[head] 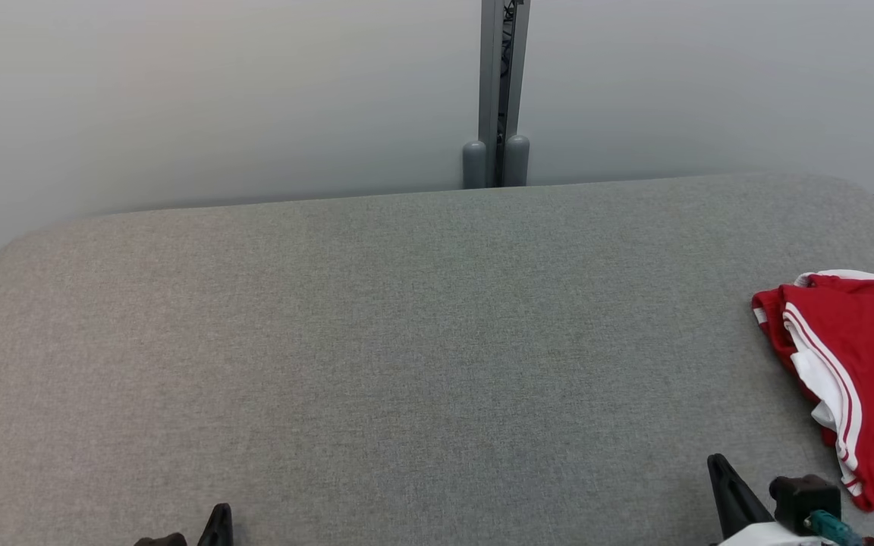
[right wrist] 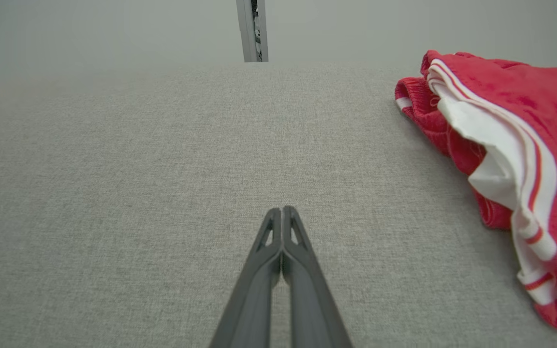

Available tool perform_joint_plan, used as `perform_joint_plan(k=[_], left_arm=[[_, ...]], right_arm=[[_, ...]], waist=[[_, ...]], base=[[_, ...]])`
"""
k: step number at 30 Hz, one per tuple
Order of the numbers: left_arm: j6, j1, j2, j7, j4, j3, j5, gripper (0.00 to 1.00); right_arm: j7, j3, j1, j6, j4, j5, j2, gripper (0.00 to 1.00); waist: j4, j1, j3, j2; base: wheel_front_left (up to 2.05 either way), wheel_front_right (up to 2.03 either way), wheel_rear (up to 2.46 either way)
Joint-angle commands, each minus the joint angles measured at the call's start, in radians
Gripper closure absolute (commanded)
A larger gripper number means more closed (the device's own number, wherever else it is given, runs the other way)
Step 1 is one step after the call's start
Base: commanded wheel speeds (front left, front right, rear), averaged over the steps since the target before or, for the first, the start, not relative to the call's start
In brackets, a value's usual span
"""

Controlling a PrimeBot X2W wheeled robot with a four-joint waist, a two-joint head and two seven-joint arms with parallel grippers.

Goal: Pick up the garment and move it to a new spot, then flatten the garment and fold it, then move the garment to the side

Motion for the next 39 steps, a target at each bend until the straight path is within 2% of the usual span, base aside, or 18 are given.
perform_joint_plan(k=[1,18,39], left_arm=[[-0.008,-0.024,0.004,0.012,-0.016,0.013,-0.042,1.0],[-0.05,-0.054,0.007,0.085,-0.083,0.045,-0.344,1.0],[-0.092,-0.087,0.01,0.164,-0.143,0.083,-0.64,1.0]], right_arm=[[0.014,-0.014,-0.027,0.0,-0.016,0.047,-0.006,1.0],[0.086,-0.032,-0.024,0.0,-0.102,0.388,-0.01,1.0],[0.165,-0.059,-0.03,0.0,-0.176,0.723,-0.014,1.0]], waist=[[0.0,0.0,0.0,0.0],[0.004,0.0,0.002,0.0],[0.008,0.0,0.005,0.0]], base=[[0.0,0.0,0.0],[0.0,0.0,0.0],[0.0,0.0,0.0]])
